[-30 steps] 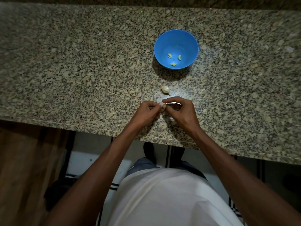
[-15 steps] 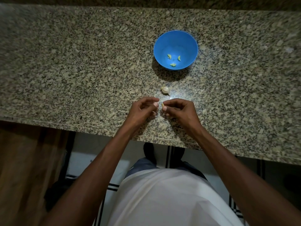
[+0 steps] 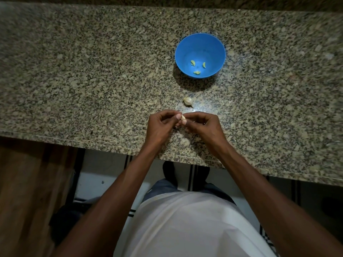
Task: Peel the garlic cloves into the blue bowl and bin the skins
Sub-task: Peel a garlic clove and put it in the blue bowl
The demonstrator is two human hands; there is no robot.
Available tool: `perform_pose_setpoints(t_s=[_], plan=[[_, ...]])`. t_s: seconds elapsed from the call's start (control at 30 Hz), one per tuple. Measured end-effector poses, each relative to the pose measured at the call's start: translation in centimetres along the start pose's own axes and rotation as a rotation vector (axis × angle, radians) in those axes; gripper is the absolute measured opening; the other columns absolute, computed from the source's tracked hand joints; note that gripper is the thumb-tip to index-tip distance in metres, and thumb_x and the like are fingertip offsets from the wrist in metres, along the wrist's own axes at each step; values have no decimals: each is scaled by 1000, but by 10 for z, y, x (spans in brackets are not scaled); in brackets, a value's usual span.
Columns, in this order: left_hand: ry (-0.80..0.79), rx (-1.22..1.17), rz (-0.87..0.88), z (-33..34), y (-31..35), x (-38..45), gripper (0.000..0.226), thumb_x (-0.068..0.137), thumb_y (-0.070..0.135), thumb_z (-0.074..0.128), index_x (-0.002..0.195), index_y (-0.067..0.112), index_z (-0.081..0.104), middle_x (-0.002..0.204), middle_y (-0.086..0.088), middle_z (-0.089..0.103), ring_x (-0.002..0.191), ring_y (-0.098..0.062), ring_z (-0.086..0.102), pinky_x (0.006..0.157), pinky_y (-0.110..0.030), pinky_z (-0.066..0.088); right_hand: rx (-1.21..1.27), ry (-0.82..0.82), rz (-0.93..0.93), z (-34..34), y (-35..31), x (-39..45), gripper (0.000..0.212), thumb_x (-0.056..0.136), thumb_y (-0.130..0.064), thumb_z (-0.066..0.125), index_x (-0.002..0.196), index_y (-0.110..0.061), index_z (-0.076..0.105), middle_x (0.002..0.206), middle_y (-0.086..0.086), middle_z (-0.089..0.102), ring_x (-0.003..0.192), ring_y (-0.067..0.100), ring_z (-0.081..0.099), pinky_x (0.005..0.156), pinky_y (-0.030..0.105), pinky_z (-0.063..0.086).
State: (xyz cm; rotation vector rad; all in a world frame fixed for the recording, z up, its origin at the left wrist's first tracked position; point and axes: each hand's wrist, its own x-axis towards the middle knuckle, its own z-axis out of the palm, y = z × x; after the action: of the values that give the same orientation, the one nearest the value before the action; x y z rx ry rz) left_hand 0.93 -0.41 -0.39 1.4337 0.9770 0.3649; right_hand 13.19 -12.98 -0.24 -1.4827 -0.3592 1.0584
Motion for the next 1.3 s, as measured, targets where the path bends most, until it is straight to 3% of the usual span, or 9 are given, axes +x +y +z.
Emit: perform_pose_setpoints(t_s=[0.07, 0.2, 0.3, 0.5, 0.73, 0.93, 1.13, 1.3], plan=[[-17, 59, 49, 0, 1, 0, 9, 95, 10, 75, 103, 9, 78, 102, -4, 79, 98, -17, 76, 85, -33, 63, 104, 27, 46, 1, 0, -1, 25, 91, -11, 81, 114, -1, 77, 104, 15, 80, 100, 27, 78, 81, 32, 62], [-30, 195, 143, -3, 4, 3, 7, 96, 10, 72, 101, 11, 77, 95, 2, 78, 94, -14, 74, 86, -36, 63, 474, -2, 331, 1, -4, 1, 32, 91, -3, 77, 121, 6, 72, 114, 19, 77, 105, 25, 77, 88, 32, 62], [-30, 268, 194, -3, 5, 4, 6, 94, 13, 74, 99, 13, 78, 95, 4, 78, 92, -12, 74, 84, -40, 64, 577, 15, 440, 1, -6, 7, 31, 90, 4, 74, 121, 10, 70, 114, 19, 77, 99, 21, 78, 84, 28, 62], [4, 289, 150, -3, 6, 6, 9, 90, 13, 80, 98, 10, 82, 90, 0, 80, 83, -12, 77, 79, -40, 66, 345, 40, 329, 1, -7, 6, 25, 87, 4, 78, 111, 9, 75, 107, 21, 79, 102, 29, 78, 87, 29, 64], [-114, 130, 12, -12, 13, 6, 13, 90, 6, 79, 101, 0, 80, 89, -12, 80, 85, -32, 78, 82, -44, 65, -7, 31, 35, -1, -1, 0, 25, 86, -9, 84, 109, 1, 79, 100, 13, 81, 97, 26, 79, 85, 35, 63], [-160, 15, -106, -14, 8, 4, 15, 94, 8, 75, 105, -2, 77, 96, -20, 78, 86, -26, 75, 88, -36, 63, -138, 15, -6, -4, 2, 4, 20, 87, -10, 84, 107, -5, 82, 100, 6, 82, 98, 21, 79, 93, 43, 63], [-145, 104, -82, -9, 7, 2, 15, 100, 11, 69, 108, 0, 75, 90, -11, 77, 77, -10, 70, 75, -23, 60, 9, -18, 32, -3, 6, 2, 22, 90, -7, 80, 112, -3, 80, 106, 12, 81, 104, 28, 77, 94, 40, 62], [-104, 85, -75, -2, 4, -1, 12, 103, 9, 63, 108, 2, 72, 89, -2, 74, 75, -1, 70, 72, -18, 56, 423, -6, 294, 3, 7, 5, 26, 93, 1, 73, 118, -1, 75, 116, 18, 77, 109, 28, 75, 92, 31, 61]])
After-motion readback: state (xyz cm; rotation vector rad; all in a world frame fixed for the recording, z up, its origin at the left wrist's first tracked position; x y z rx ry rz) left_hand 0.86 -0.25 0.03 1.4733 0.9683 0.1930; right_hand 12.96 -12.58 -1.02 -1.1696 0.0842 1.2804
